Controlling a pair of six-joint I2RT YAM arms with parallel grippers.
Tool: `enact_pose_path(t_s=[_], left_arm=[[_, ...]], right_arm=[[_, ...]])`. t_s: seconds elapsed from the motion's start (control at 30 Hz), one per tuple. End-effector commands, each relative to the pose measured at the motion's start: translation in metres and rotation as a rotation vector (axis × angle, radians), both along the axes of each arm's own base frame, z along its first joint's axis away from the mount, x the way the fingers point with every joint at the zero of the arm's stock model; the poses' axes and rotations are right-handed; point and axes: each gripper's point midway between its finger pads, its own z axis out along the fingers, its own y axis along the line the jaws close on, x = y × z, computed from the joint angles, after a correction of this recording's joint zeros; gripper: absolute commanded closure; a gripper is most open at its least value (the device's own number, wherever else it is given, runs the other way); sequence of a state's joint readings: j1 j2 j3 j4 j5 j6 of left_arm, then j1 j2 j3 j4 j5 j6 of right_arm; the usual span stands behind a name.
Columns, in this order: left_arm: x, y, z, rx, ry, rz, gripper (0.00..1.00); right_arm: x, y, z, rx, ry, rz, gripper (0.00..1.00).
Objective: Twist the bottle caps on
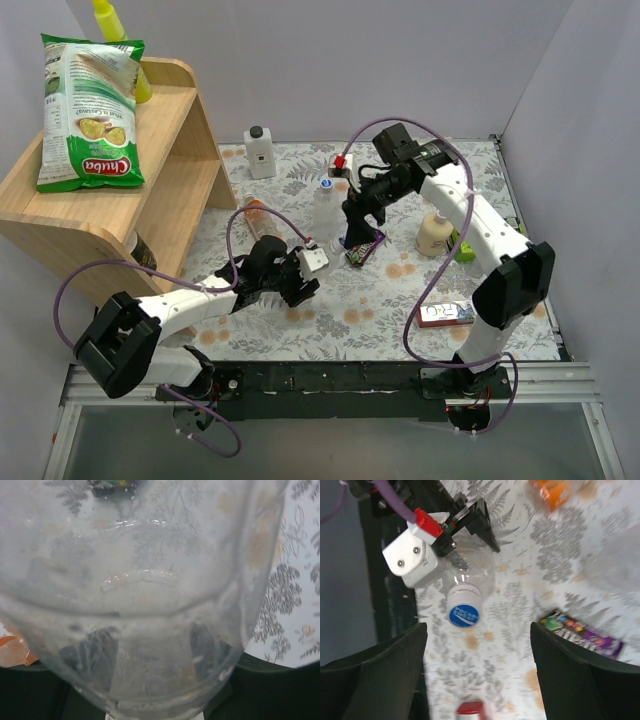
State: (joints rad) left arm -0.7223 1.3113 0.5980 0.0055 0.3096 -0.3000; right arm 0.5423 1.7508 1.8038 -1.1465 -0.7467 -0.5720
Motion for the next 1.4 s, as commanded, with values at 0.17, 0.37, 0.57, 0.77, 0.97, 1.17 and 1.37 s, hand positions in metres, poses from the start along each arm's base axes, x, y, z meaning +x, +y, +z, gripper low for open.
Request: enact_pose_path(t_s=[0.17, 0.37, 0.57, 0.77, 0.97, 1.17, 1.37], left_arm=[[-0.034, 0.012, 0.016, 0.119, 0.023, -0.417, 1.0], [-0.038, 0.003, 0.028, 0.126, 0.058, -0.537, 1.0], [-0.037, 0.0, 0.032, 0.122, 0.051, -0.56, 1.0], [-0.033, -0.006, 0.036, 0.108, 0.061, -0.557, 1.0], [-0.028, -0.009, 0.037, 0.104, 0.053, -0.551, 1.0], [-0.028, -0.011, 0.038, 0.093, 0.05, -0.554, 1.0], [-0.025, -0.015, 0.042, 0.078, 0.043, -0.541, 1.0]], right_arm=[[-0.055, -0.024, 0.032, 0.257, -0.727, 0.493, 0.14], [-0.07, -0.009, 0.025, 0.3, -0.88, 0.647, 0.23], [-0.072, -0.006, 0.024, 0.303, -0.914, 0.678, 0.33], [-0.079, -0.011, 0.017, 0.299, -0.922, 0.703, 0.46], [-0.079, -0.014, 0.015, 0.283, -0.918, 0.706, 0.43], [-0.079, -0.016, 0.009, 0.263, -0.901, 0.711, 0.47], [-0.079, -0.018, 0.004, 0.246, -0.874, 0.729, 0.55]])
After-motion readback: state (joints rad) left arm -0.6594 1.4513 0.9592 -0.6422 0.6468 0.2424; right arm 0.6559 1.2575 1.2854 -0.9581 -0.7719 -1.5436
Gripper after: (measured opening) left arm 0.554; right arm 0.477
